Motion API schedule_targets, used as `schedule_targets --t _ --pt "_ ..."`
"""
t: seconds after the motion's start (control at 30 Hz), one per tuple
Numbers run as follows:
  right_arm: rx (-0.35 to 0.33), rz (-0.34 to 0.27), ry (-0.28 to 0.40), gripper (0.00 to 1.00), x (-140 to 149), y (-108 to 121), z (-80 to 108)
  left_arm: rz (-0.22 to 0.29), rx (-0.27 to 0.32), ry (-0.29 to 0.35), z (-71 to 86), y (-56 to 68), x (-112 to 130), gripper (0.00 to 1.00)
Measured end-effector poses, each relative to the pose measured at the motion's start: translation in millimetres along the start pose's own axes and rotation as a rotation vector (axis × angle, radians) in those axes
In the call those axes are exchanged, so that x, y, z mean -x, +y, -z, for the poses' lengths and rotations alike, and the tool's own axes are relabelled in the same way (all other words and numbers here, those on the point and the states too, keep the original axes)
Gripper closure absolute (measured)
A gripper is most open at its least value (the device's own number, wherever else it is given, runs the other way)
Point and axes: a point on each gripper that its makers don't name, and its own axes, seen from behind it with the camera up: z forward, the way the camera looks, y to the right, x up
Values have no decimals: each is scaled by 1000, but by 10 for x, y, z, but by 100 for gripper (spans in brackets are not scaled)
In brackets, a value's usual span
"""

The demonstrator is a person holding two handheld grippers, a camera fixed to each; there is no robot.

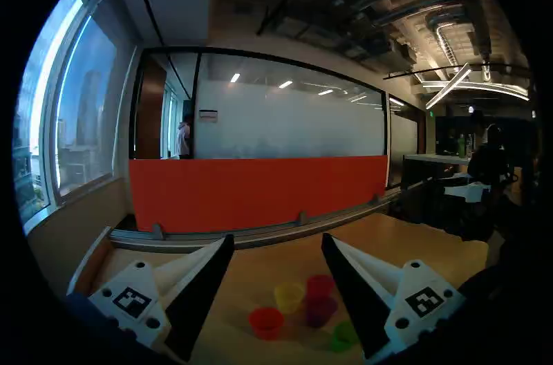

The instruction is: Pour water

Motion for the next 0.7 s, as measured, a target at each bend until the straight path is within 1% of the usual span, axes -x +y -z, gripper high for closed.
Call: schedule_targets --t 0.17,0.37,0.57,0.7 --pt "-69 -17 1 0 -61 -136 11 -12 60 -4 14 152 8 6" --pt "-93 3 -12 0 -78 -187 6 -6 116 -4 21 293 3 6" --pt "-119 24 -43 0 -18 -239 -8 6 158 -16 56 386 21 6" --pt "-130 37 -71 0 46 -251 -2 2 188 -37 65 436 87 6"
